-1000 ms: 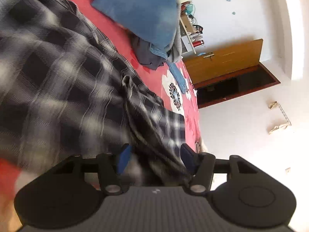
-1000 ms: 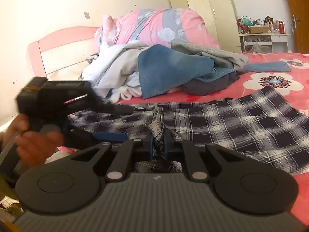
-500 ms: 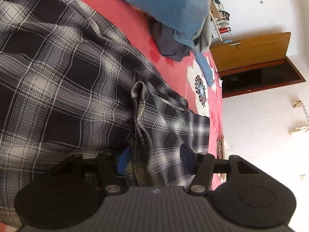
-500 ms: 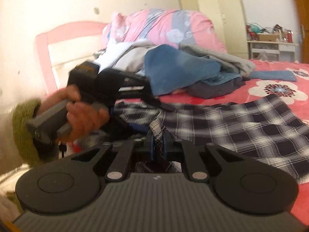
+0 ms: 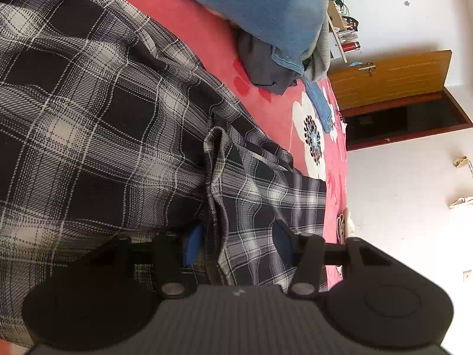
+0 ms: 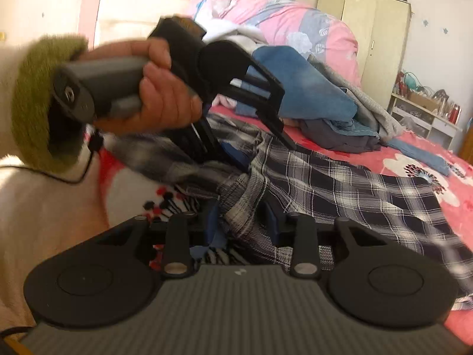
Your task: Fold clothes
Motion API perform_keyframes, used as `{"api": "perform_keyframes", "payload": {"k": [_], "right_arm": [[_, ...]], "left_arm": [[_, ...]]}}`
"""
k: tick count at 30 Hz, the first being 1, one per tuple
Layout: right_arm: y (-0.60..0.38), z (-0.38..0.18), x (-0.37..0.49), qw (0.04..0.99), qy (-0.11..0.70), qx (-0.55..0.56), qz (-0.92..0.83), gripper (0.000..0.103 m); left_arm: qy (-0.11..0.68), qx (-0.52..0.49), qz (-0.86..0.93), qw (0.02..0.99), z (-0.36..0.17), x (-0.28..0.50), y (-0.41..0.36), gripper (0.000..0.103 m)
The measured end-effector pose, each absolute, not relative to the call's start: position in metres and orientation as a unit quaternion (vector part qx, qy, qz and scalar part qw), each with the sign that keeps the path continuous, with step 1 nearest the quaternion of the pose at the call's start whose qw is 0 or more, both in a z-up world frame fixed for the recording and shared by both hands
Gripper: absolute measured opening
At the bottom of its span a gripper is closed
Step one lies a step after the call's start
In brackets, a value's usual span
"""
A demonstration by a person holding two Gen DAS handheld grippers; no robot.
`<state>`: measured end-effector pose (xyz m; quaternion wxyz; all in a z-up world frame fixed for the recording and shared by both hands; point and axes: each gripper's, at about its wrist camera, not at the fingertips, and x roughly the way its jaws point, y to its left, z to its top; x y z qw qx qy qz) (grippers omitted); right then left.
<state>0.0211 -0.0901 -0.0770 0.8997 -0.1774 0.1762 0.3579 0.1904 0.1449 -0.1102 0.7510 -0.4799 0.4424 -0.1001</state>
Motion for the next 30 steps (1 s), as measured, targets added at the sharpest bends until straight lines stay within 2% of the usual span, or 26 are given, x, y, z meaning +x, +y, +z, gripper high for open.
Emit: {"api": "perform_keyframes", "payload": {"k": [3,5,8,12,14,19,22,30], "right_arm": [[-0.089,-0.077,0.024,0.902,0.18,-0.174,0.352,0.03],[-0.092,-0.075,0.026,0.906,0.181,-0.165,0.345,0.014],[-0.1,-0.071,0.03,0.914,0.183,-0.139,0.334,0.007],[-0.116,-0.063,0.037,0.922,0.188,-0.08,0.33,0.006],[-0.125,-0.06,0.042,0.922,0.191,-0.046,0.332,0.006],[-0.136,-0.056,0.051,0.921,0.196,0.004,0.337,0.006],[-0.137,-0.055,0.053,0.921,0.193,0.009,0.339,0.006],[-0.138,-0.031,0.049,0.925,0.161,0.019,0.343,0.005]], "left_arm": [[0.442,-0.482,-0.102,0.75,-0.111,0.192,0.145,0.051],[0.442,-0.482,-0.104,0.749,-0.111,0.192,0.147,0.051],[0.443,-0.482,-0.106,0.748,-0.112,0.194,0.148,0.051],[0.44,-0.482,-0.103,0.751,-0.112,0.2,0.145,0.047],[0.437,-0.479,-0.101,0.755,-0.112,0.203,0.143,0.033],[0.43,-0.456,-0.096,0.773,-0.109,0.208,0.137,0.008],[0.423,-0.442,-0.097,0.785,-0.104,0.21,0.131,0.005],[0.396,-0.424,-0.121,0.805,-0.068,0.212,0.127,0.004]]}}
